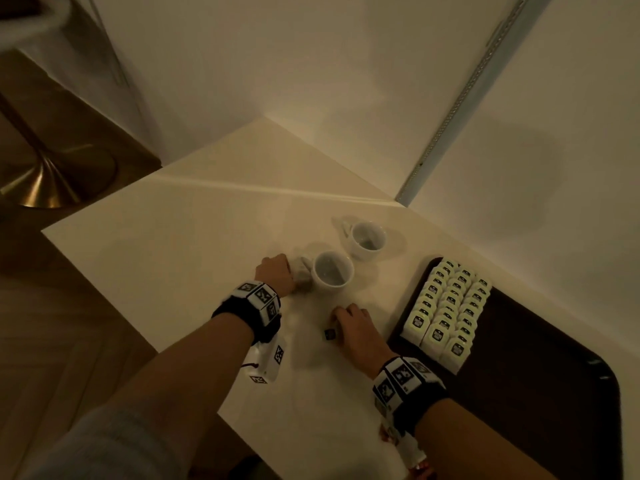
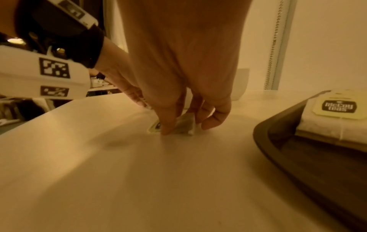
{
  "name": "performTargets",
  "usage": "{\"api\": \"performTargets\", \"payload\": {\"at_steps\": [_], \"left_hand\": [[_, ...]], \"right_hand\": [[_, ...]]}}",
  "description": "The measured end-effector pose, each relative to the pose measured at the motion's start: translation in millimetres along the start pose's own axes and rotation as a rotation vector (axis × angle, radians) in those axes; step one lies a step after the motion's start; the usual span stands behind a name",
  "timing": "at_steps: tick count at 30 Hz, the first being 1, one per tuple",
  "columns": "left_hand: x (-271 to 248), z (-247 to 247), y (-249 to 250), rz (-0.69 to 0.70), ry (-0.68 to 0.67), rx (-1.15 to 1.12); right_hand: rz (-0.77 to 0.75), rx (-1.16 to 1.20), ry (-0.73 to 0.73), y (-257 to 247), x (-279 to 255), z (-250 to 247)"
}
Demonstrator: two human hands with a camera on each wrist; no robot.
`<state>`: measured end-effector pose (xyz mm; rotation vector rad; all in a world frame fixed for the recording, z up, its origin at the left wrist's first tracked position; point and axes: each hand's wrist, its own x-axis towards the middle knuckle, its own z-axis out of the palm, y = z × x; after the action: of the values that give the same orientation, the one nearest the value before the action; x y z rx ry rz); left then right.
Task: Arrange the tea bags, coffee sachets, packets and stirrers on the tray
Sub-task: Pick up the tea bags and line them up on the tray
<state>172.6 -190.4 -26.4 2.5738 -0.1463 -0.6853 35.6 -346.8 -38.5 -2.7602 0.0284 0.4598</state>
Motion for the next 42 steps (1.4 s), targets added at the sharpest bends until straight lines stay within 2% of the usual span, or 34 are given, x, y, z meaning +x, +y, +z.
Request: {"api": "performTargets", "payload": {"at_steps": [4, 7, 9, 12, 14, 16, 19, 23, 26, 28, 30, 31, 33, 36, 39, 42], "left_hand": [[-0.5, -0.8, -2.9, 0.001, -0.015, -0.115], [-3.5, -2.0, -11.6, 0.014, -0.007, -0.113], [-8.0, -6.1, -18.4, 0.025, 0.001, -0.161], [-19.8, -18.5, -25.9, 0.033, 0.050, -0.417], [-29.5, -29.8, -24.3, 0.067, 0.088, -0.605], [-44.5, -42.0, -11.7, 0.123, 0.073, -0.756], [-73.0, -54.1, 24.0, 0.182, -0.108, -1.043], [-104.1, -48.9, 72.0, 0.191, -0.385, -1.425], [-120.6, -41.3, 101.6, 0.191, -0.587, -1.549], [-129.1, -36.3, 117.4, 0.282, -0.727, -1.574], [-136.1, -35.0, 131.4, 0.349, -0.797, -1.605], [-138.9, -36.6, 139.4, 0.354, -0.785, -1.587], [-143.4, -40.2, 154.9, 0.400, -0.676, -1.464], [-146.6, -44.4, 174.4, 0.575, -0.396, -1.188], [-149.0, -46.1, 185.2, 0.735, -0.154, -1.059], [-148.3, -45.8, 188.9, 0.838, -0.070, -0.961]], "right_hand": [[0.054, -0.041, -0.144, 2.2, 1.3, -7.6], [0.040, -0.050, -0.175, 6.5, -0.4, -9.0], [0.052, 0.124, -0.099, 9.8, -3.6, -13.3], [0.104, 0.538, 0.004, 9.5, -11.8, -35.4], [0.073, 0.754, 0.063, 7.2, -19.5, -57.7], [0.017, 0.855, 0.142, 4.6, -28.4, -81.5], [-0.043, 0.863, 0.263, -0.2, -44.2, -115.5], [-0.111, 0.775, 0.397, -1.5, -64.6, -155.0], [-0.182, 0.689, 0.491, 0.4, -80.8, -179.9], [-0.202, 0.599, 0.560, 2.0, -91.5, -195.7], [-0.221, 0.538, 0.605, 3.6, -101.4, -209.4], [-0.228, 0.524, 0.623, 4.4, -105.6, -215.3], [-0.240, 0.498, 0.661, 6.9, -113.2, -224.4], [-0.257, 0.470, 0.697, 10.6, -122.2, -233.3], [-0.258, 0.466, 0.752, 15.4, -127.6, -238.1], [-0.212, 0.509, 0.803, 24.4, -129.6, -240.6]]}}
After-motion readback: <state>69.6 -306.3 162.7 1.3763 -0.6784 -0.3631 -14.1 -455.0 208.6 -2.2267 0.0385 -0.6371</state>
